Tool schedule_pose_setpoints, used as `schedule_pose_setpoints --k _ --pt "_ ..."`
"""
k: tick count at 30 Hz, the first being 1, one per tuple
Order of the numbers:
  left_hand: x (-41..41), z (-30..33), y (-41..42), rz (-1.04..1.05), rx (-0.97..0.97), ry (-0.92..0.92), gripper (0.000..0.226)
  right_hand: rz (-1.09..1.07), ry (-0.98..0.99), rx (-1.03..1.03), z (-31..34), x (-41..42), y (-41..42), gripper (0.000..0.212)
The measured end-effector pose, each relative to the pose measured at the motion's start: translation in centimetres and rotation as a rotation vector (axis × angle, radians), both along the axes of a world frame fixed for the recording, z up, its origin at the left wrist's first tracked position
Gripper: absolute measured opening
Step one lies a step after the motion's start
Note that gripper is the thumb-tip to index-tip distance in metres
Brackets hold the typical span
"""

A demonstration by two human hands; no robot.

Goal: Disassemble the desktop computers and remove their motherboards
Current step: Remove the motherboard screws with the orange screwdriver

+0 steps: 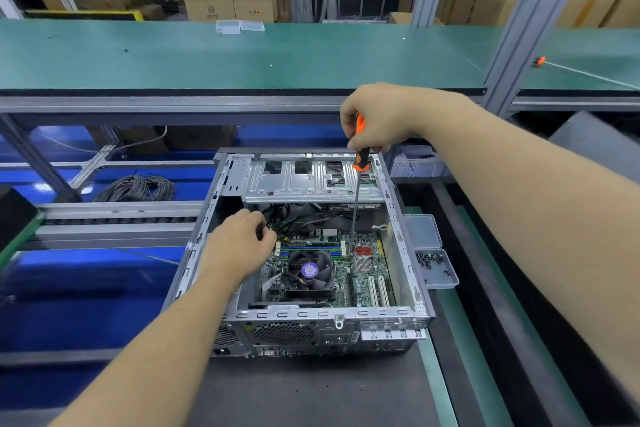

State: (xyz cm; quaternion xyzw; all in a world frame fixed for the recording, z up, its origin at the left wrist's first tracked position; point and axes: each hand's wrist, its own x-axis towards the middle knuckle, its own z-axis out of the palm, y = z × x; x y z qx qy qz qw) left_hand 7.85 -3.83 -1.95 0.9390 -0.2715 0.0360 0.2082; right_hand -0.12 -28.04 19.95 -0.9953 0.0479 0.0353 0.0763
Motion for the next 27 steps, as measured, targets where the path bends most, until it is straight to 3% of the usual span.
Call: schedule_pose_setpoints --k 5,10,12,15,17,21,27 --pt "0.3 -0.3 -0.1 -0.008 0.019 -0.018 0.02 -0.008 -0.03 0.031 0.4 -0.2 -0.5 0.007" --pt "0.2 -0.1 -1.4 -0.138 0.349 -0.219 0.023 -0.017 -0.076 0.062 1.6 -0.7 -0.8 0.008" --pt "-0.8 -0.5 -3.0 -0.252 0.338 -0.223 0.027 -0.019 -0.097 0.084 2.1 -1.0 -1.2 0.009" --pt "-3.2 -1.0 -6.0 -0.168 0.062 0.12 0.032 -0.033 -0.12 0.105 2.4 -1.7 -2.1 0.01" --pt "-4.3 -2.0 -8.0 -0.152 0.0 0.312 0.045 -0.042 -0.121 0.109 2.4 -2.3 -2.9 0.01" --pt "-3.9 -2.7 -10.6 -0.162 0.035 0.354 0.056 -0.099 -0.144 0.141 2.2 -3.9 -5.0 0.011" --pt "-3.0 -3.5 -12.3 -0.231 0.316 0.377 0.069 -0.186 -0.197 0.356 1.6 -6.0 -7.4 0.011"
